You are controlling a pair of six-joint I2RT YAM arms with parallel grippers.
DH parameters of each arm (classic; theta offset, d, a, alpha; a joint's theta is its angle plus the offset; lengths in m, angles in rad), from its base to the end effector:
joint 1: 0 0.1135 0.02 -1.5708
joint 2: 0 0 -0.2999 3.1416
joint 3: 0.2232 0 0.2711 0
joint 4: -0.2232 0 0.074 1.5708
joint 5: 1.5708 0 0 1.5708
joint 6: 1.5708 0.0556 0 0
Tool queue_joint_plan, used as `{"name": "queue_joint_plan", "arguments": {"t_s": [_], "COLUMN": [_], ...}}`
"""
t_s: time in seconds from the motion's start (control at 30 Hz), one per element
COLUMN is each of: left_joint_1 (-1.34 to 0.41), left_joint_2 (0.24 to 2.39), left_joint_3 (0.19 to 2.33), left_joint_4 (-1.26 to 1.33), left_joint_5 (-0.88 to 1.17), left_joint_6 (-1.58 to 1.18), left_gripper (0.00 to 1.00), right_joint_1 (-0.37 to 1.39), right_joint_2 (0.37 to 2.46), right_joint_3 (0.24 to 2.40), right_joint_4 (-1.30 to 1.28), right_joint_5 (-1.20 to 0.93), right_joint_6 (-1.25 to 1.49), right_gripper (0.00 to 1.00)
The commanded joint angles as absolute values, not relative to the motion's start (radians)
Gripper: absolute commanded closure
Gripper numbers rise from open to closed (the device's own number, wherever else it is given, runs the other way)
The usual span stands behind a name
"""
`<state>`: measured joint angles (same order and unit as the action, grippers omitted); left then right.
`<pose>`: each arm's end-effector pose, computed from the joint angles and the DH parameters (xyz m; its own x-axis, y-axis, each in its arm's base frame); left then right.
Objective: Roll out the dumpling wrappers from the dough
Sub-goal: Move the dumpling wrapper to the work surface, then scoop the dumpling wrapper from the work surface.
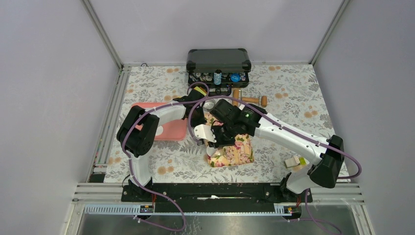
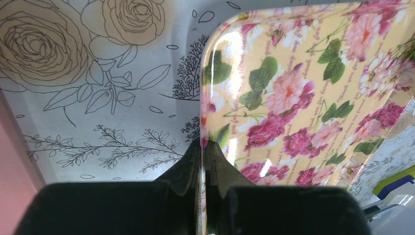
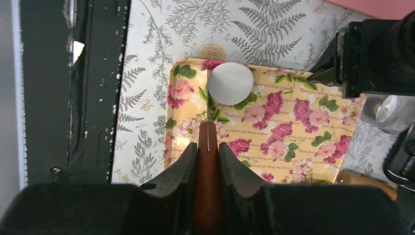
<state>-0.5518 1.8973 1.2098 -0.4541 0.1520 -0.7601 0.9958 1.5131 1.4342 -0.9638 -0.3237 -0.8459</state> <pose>0.3467 -0.2233 0.1589 -0.9552 -0.2117 -0.2067 -0.1191 0.9146 -0.3865 0.1673 0.2906 0.3424 0.3493 -0.7659 -0.5398 -0.9370 -0.2899 -0.1950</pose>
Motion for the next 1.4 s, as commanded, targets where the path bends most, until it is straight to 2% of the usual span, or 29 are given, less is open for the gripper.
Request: {"name": "queue_joint_plan", "arguments": {"t_s": [0.0,0.33,0.57,0.77,0.87,1.07,1.37], "left_joint_1": [-0.556,-0.556,-0.555,-0.555,-0.55,-0.546,-0.543], "left_joint_2": [1.885,1.876,1.871,1.869,1.864,1.863,1.856], "left_joint_3": [1.235,1.233,1.232,1.233,1.23,1.23,1.22], "left_joint_4": [-0.456,-0.456,-0.456,-0.456,-0.456,-0.456,-0.447], "left_joint_5": [0.119,0.12,0.122,0.122,0.124,0.129,0.136], "left_joint_6": [-0.741,-0.741,-0.74,-0.739,-0.739,-0.741,-0.741], "left_gripper": [1.0,1.0,1.0,1.0,1.0,1.0,1.0], "right_joint_1": [1.002,0.988,0.916,0.881,0.811,0.622,0.295], "right_joint_2": [1.485,1.483,1.498,1.485,1.474,1.441,1.369], "right_joint_3": [1.38,1.312,1.325,1.406,1.487,1.497,1.199], "right_joint_4": [-0.851,-0.712,-0.631,-0.672,-0.739,-0.722,-0.344], "right_joint_5": [-0.19,-0.011,-0.005,-0.055,-0.167,-0.299,-0.531], "right_joint_6": [-0.832,-0.848,-0.859,-0.821,-0.741,-0.489,0.15], "right_gripper": [1.0,1.0,1.0,1.0,1.0,1.0,1.0]}}
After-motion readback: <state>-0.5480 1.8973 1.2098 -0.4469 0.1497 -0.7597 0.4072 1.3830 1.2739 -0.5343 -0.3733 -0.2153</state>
